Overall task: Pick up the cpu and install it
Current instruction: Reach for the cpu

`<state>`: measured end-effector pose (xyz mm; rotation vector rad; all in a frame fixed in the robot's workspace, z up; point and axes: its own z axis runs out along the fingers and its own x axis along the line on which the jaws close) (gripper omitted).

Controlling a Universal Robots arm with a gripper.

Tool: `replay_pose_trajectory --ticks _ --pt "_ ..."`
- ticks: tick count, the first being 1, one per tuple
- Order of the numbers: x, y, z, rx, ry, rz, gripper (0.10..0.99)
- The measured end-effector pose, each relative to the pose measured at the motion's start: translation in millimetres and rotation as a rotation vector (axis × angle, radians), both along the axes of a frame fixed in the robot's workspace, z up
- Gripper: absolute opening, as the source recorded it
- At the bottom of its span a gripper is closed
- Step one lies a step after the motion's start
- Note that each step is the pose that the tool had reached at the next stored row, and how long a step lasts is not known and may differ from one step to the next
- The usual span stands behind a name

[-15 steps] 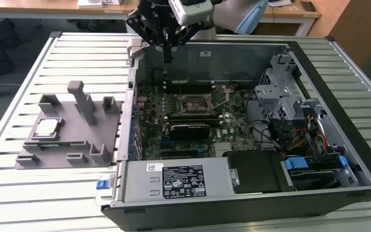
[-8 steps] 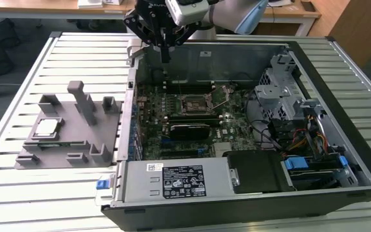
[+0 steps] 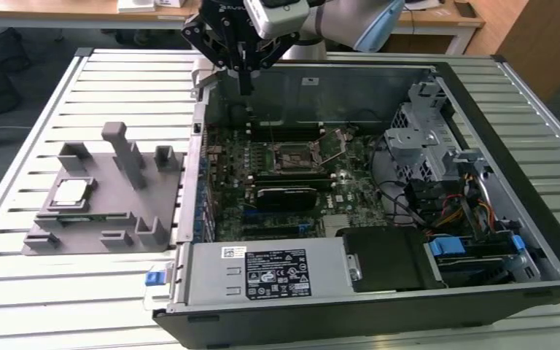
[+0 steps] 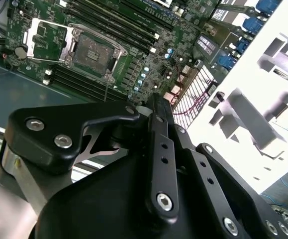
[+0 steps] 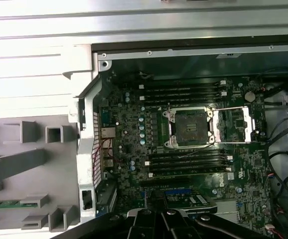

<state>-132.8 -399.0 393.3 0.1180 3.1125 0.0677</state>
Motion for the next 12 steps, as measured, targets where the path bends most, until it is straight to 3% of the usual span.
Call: replay_pose_trajectory --ticks 12 --pt "-5.3 0.0 0.0 0.000 0.0000 0.000 0.106"
